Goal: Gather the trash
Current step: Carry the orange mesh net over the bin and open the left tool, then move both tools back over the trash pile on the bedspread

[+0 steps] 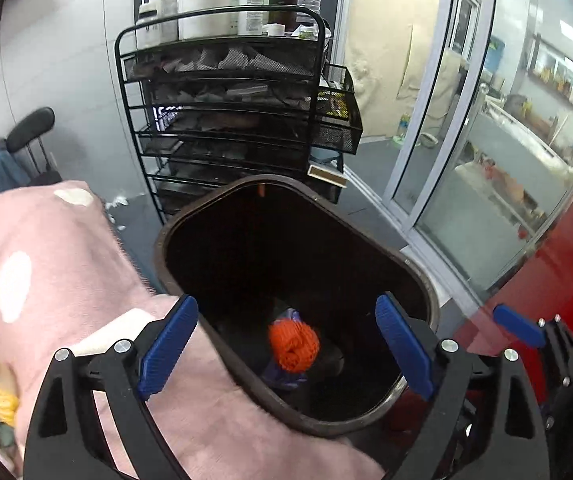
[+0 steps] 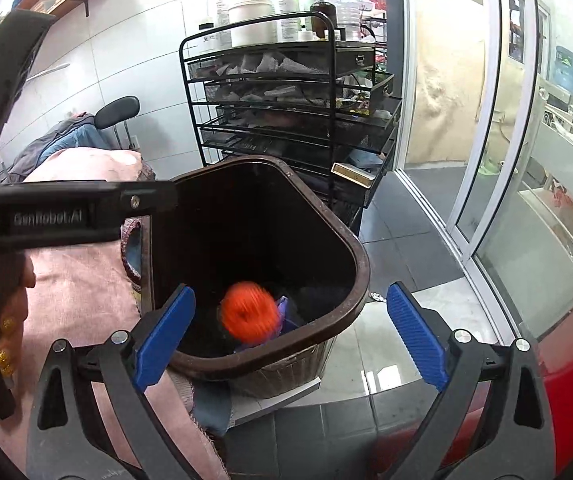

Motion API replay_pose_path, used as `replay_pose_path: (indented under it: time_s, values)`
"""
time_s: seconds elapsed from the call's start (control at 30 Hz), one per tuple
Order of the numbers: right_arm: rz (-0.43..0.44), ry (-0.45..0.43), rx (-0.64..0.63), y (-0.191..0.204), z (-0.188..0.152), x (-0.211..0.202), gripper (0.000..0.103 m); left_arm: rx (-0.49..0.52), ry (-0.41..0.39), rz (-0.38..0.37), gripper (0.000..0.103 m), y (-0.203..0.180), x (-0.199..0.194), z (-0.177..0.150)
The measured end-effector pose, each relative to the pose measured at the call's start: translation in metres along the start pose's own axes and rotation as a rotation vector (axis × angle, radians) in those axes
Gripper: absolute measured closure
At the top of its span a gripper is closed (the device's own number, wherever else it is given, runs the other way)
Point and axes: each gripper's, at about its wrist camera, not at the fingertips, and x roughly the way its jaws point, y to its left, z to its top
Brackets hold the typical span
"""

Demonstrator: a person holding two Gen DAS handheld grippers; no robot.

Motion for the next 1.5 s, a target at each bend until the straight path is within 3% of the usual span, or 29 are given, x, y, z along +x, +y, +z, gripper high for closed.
replay_pose_path:
  time_s: [0.23,0.4,0.7,1.5]
  values:
    - [0.019,0.013,-0.009,0.01,0.002,0.002,0.007,-0.069,-0.062,-0.02,0.009,0.014,-0.03,-0.009]
    - [0.036,0.02,-0.026,0.02,0.002,0.003,0.007,-0.078,-0.149,0.046,0.007,0.023,-0.064,-0.025]
    - [0.107,0.001,-0.083,0.058,0.007,-0.007,0.007,-0.217,-0.237,0.059,0.005,0.058,-0.115,-0.062]
    - [0.368,-0.021,-0.345,0.206,0.005,-0.044,0.005,-0.381,-0.313,0.29,0.005,0.135,-0.208,-0.154]
